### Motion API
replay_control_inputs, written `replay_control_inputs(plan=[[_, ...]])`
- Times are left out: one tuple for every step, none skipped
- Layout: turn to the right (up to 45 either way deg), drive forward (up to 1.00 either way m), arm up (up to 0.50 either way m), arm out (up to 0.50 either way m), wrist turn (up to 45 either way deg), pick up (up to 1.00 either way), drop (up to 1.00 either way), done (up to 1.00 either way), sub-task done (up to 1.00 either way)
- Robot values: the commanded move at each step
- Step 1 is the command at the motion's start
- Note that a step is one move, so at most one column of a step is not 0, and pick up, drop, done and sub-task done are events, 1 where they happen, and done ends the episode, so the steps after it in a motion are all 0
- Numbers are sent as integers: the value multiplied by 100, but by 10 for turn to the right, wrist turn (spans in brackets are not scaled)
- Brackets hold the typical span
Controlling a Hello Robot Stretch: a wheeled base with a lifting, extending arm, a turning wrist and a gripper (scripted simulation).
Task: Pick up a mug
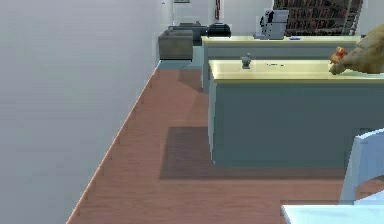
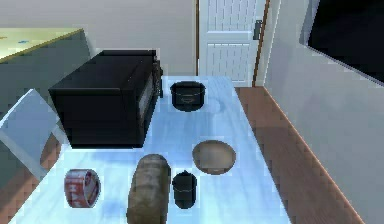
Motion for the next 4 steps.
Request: replay_control_inputs(plan=[[0, 0, 50, 0, 0, 0, 0, 0, 0], [0, 0, 34, 0, 0, 0, 0, 0, 0], [0, 0, 0, 16, 0, 0, 0, 0, 0], [0, 0, 0, 0, 450, 0, 0, 0, 0]])
